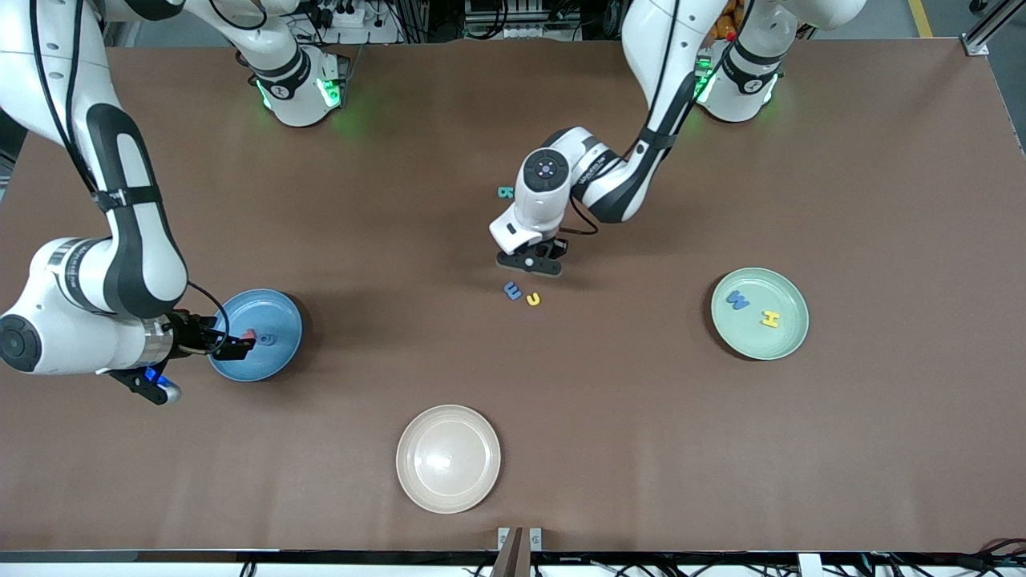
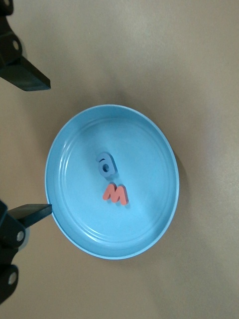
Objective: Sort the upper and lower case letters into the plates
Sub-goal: 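Carry the pink letter to the green plate with the left gripper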
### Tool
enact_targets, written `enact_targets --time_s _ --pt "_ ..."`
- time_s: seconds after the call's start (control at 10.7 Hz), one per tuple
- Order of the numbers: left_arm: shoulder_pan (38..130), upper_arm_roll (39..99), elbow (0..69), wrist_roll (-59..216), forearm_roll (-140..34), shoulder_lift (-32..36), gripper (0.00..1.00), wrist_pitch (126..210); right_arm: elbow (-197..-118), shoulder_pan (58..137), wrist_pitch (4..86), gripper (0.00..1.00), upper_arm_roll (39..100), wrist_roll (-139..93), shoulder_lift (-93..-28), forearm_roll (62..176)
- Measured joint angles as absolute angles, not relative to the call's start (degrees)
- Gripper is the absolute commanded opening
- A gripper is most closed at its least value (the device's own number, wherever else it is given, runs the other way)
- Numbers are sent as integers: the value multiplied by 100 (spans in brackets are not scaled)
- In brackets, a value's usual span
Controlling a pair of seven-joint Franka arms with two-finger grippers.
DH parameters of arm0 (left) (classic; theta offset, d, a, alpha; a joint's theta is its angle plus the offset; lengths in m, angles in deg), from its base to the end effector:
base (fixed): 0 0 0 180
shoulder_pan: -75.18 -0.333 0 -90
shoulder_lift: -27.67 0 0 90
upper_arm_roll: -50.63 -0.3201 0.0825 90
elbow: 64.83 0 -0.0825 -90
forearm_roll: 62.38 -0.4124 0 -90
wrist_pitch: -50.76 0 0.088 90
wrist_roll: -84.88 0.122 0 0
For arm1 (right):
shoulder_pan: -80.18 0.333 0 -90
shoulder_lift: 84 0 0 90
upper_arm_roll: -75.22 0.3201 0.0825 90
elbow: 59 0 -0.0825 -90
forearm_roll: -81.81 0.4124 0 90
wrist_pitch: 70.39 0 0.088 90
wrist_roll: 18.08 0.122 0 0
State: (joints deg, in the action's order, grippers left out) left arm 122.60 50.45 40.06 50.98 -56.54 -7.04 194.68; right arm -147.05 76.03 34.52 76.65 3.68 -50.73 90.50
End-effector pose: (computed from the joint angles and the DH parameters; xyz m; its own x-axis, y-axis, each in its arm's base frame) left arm 0.4596 -0.4973 0.1736 0.9881 -0.1515 0.0246 -0.1532 -0.9837 0.0938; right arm 0.6902 -0.0204 0.2708 0.8387 -0.4421 -0.3179 -0.4740 -0.8801 -0.0266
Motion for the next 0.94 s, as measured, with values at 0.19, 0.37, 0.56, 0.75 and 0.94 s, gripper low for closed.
enact_targets --time_s 0.19,0.37,0.56,0.75,0.94 --pt "11746 5027 3947 5331 -5656 -300 0 19190 -14703 7624 3450 100 7668 399 -5086 9050" --pt "11060 5050 3945 5916 -5656 125 0 18655 -14670 7615 3397 100 7644 399 -5095 9049" --pt "10349 5244 3955 6413 -5720 382 0 18223 -14508 7599 3327 100 7622 398 -5113 9046" --pt "9634 5453 3960 7038 -5896 526 0 17838 -14245 7589 3223 100 7613 389 -5142 9027" --pt "9091 5470 3969 7822 -5916 615 0 17410 -14085 7579 2992 100 7611 388 -5190 9027"
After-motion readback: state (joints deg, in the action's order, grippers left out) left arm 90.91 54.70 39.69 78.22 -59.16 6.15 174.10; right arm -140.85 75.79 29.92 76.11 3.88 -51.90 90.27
